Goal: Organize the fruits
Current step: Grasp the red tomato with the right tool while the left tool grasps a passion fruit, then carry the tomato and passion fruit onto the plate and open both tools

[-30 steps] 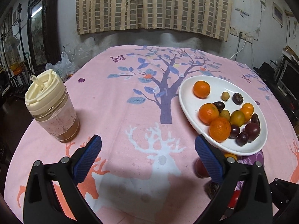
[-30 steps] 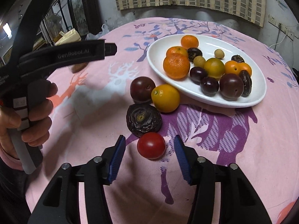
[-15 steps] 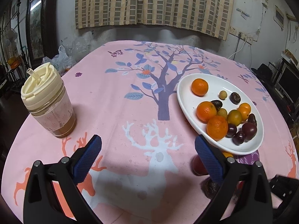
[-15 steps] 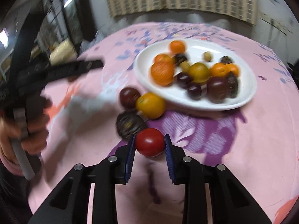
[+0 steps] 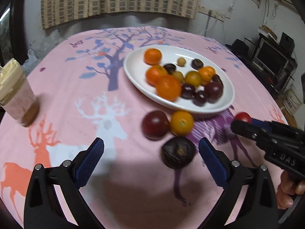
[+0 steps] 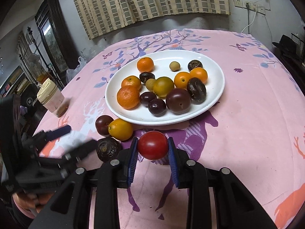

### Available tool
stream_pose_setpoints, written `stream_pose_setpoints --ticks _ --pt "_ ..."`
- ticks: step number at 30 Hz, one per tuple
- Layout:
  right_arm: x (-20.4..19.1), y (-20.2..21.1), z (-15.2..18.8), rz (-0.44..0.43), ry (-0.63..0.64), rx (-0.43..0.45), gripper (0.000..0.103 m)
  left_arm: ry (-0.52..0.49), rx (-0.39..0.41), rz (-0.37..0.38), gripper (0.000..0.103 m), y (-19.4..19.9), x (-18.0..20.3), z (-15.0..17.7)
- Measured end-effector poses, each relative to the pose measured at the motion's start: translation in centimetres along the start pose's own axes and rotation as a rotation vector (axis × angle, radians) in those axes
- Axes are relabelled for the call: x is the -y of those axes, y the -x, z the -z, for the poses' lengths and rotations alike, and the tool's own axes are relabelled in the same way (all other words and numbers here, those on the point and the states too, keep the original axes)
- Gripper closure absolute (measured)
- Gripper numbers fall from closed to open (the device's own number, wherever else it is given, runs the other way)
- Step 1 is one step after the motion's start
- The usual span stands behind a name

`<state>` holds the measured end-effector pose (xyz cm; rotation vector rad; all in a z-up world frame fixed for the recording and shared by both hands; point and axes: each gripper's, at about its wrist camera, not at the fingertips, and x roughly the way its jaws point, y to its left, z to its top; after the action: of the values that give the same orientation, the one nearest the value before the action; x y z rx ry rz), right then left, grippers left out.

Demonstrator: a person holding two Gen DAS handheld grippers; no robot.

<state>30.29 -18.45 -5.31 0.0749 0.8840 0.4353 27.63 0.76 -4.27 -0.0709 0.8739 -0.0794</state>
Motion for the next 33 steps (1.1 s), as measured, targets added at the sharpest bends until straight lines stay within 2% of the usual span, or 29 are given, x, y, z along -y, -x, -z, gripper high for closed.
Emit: stream_pose_setpoints --ticks 1,3,6,9,13,18,22,27,29,33 --pt "-0.1 0.0 0.1 0.0 0.002 -0.004 0.072 -0.005 -0.003 0.007 0.007 -0.1 0.4 0.3" --pt "-0.2 -0.3 0.1 -0.001 0.003 -0.012 0.072 -0.02 -0.011 0.02 0.02 -0.3 1.0 0.6" --pt "-0.1 -0.4 0.2 0.0 -0.002 -0.021 0.072 -0.052 -0.051 0.046 0.033 -1.3 2.0 1.1" --pt "-0.1 -0.4 0.2 0.0 -0.002 -0.02 0.072 -0.08 -0.064 0.037 0.038 -1.9 2.6 1.3" --pt "-0.2 -0.5 0.2 -0.003 0.006 -0.026 0.072 -0.088 -0.063 0.016 0.039 -2.4 2.7 1.3" --pt "-0.1 -0.7 0.2 0.002 0.005 -0.032 0.072 -0.104 -0.077 0.042 0.057 -2.9 2.9 1.5" --pt "0.2 -1.0 0.3 0.013 -0.003 -0.04 0.072 -0.124 -0.067 0.026 0.058 -2.5 3.2 1.9" --pt "0.0 -1.1 0.4 0.005 0.009 -0.041 0.072 -0.062 -0.054 0.108 0.058 -0.9 2.2 2.0" --pt "-0.2 -1.0 0.4 -0.033 0.015 -0.04 0.072 -0.038 -0.032 0.164 0.058 0.1 1.8 1.6" --pt "-0.8 0.0 0.2 -0.092 0.037 0.038 0.072 -0.051 0.031 0.192 0.058 1.5 1.2 -0.6"
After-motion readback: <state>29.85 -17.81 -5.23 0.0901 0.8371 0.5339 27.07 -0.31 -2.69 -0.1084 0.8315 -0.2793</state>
